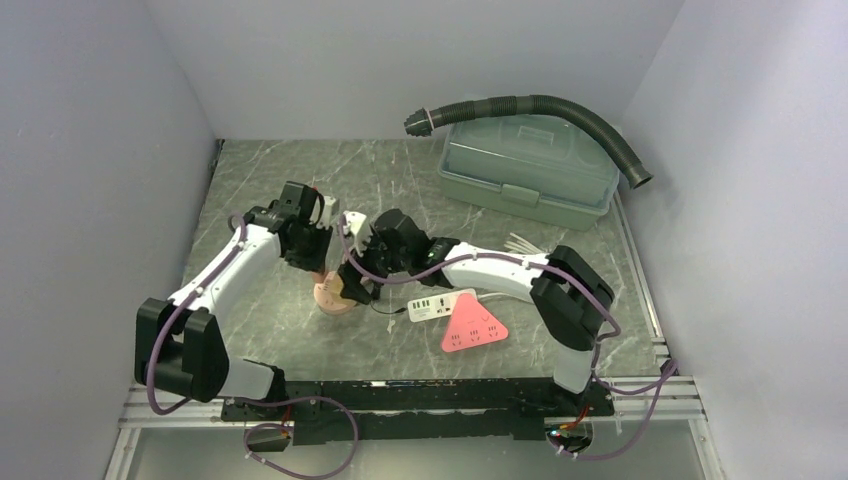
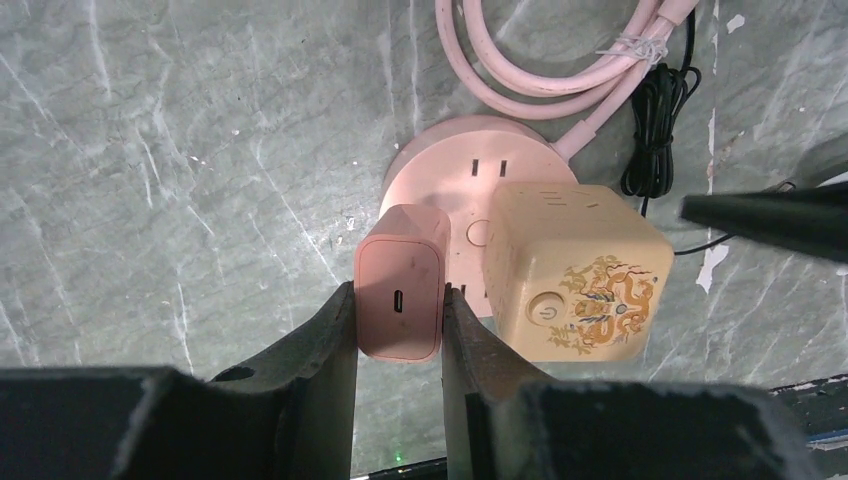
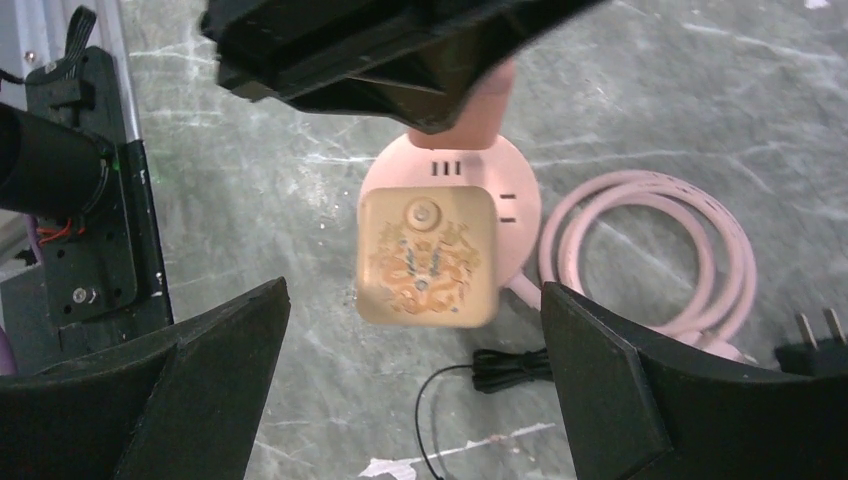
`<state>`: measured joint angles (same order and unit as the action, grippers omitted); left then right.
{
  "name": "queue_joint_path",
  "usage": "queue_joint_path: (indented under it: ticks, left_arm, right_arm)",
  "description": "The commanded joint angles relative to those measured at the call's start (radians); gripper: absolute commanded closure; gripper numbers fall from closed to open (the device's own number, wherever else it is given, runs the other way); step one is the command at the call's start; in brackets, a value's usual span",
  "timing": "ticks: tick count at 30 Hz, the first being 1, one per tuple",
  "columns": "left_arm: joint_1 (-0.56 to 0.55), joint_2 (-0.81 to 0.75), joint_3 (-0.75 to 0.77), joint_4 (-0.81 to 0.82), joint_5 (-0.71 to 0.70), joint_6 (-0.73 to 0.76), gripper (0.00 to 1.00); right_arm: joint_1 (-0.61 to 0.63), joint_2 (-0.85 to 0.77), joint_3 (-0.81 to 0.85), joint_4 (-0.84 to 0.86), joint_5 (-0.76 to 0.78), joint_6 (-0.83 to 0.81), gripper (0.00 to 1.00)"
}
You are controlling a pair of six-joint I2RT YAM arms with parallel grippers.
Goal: Insert the plug
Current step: Insert the plug into the socket.
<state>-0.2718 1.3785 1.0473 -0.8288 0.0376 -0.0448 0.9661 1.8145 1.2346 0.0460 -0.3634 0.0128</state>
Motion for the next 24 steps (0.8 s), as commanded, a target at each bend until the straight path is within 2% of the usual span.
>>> queue_joint_path:
  ticks: [1, 10, 15, 20, 24]
  left_arm:
    - [-0.001, -0.038, 0.020, 0.015, -0.034, 0.009, 1.00]
    - [-0.001, -0.034, 0.014, 0.023, -0.035, 0.028, 1.00]
    - [-0.001, -0.019, 0.010, 0.038, -0.029, 0.029, 1.00]
    - [-0.001, 0.007, 0.027, 0.062, -0.013, 0.050, 1.00]
    - [-0.001, 0.030, 0.048, 0.085, -0.008, 0.087, 1.00]
  right_arm:
    - [0.054, 0.049, 0.083, -0.037, 0.027, -0.091, 0.00]
    - [0.092, 0.129, 0.115, -0.053, 0.158, -0.121, 0.00]
    - [0.090, 0.120, 0.069, 0.016, 0.251, -0.099, 0.13]
    - [0.086, 0.114, 0.046, 0.063, 0.309, -0.073, 0.37]
    - [0.086, 0.118, 0.036, 0.079, 0.346, -0.064, 0.39]
